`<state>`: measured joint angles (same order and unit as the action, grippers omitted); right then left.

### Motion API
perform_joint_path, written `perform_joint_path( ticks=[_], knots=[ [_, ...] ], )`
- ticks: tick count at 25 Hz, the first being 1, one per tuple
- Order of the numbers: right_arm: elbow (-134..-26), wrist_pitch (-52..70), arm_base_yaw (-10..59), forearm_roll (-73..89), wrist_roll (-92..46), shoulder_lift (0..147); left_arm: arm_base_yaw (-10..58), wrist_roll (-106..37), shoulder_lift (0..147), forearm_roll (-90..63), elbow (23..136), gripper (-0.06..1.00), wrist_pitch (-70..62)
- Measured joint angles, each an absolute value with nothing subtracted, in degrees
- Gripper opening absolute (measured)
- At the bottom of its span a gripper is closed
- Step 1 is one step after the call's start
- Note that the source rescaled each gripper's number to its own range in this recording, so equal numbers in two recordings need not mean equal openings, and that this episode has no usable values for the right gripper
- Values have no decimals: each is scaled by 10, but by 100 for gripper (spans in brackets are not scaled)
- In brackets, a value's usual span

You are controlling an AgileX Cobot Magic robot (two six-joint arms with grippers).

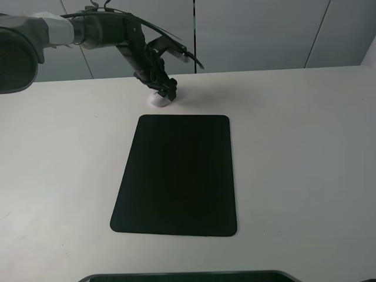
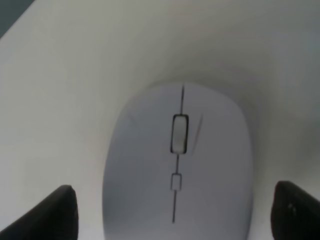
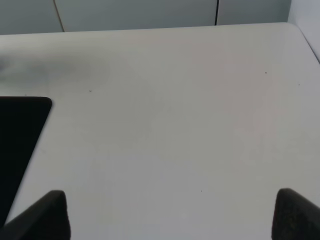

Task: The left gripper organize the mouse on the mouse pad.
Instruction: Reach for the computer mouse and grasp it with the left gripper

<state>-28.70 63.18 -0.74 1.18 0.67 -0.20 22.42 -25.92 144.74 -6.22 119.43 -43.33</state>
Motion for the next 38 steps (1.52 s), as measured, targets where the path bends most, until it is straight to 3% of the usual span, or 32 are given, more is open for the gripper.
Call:
perform_joint_path(
  ticks=[38],
  knots=[
    [-287, 632, -7, 12, 7, -2, 224, -242, 1465, -87, 1194, 96, -420]
  ],
)
